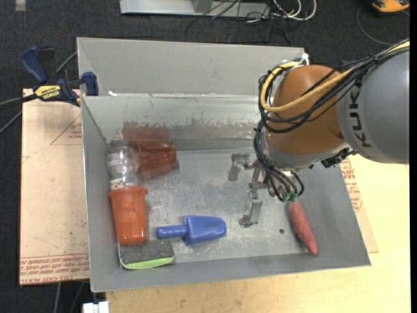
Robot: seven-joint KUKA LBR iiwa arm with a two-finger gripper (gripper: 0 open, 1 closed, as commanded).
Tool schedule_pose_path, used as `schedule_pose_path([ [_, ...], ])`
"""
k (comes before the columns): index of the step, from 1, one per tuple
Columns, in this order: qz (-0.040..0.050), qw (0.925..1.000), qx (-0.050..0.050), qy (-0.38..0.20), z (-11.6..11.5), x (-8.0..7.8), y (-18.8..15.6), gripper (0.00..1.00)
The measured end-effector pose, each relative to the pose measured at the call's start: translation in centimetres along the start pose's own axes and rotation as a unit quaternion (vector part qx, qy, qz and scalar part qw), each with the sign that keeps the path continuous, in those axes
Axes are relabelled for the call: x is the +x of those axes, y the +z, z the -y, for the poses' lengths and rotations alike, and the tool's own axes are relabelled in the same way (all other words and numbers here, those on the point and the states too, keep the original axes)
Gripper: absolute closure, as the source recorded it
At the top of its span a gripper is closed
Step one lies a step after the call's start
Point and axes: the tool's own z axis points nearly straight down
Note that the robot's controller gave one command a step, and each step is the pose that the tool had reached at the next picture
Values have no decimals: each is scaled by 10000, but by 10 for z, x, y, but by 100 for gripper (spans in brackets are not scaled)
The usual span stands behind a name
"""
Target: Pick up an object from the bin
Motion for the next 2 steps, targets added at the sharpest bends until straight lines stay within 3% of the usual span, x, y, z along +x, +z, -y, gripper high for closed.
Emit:
schedule_pose_path([
  [1,-54,10000,-7,20,-64,30,81,0],
  [2,5,9999,0,-157,-33,16,85,0],
])
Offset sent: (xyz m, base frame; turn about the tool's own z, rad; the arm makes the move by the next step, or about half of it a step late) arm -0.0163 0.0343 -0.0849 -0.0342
